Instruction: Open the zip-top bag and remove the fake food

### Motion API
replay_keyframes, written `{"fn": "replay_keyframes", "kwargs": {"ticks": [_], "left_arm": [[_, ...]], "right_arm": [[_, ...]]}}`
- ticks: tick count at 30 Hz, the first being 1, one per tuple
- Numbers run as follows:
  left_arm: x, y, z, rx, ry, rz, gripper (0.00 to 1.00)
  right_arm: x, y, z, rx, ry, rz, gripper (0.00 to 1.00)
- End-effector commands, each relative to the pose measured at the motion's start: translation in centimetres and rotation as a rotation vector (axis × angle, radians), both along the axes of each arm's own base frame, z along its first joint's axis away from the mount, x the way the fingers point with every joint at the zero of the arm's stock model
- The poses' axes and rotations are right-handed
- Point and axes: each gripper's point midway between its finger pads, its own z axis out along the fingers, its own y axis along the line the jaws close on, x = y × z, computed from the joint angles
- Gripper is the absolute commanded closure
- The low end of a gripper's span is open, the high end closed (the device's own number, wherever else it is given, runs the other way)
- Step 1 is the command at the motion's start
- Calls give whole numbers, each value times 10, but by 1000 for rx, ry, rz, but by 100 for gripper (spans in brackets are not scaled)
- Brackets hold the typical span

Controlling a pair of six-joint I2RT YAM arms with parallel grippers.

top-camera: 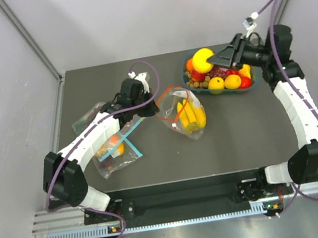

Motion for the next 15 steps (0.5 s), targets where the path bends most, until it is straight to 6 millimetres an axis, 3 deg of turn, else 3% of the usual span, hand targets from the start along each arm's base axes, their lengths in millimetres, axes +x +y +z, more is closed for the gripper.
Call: {"fn": "replay_keyframes", "kwargs": {"ticks": [1, 9, 15], "left_arm": [[1, 18, 32, 1, -86, 30, 100], [0, 25, 32, 3, -81, 41, 100], [2, 24, 32, 2, -77, 37, 100]], "right_arm": [[15, -37, 32, -76, -144, -111, 100], [86, -102, -23, -356, -135, -386, 99], [119, -139, -54, -560, -122, -506, 98]]}}
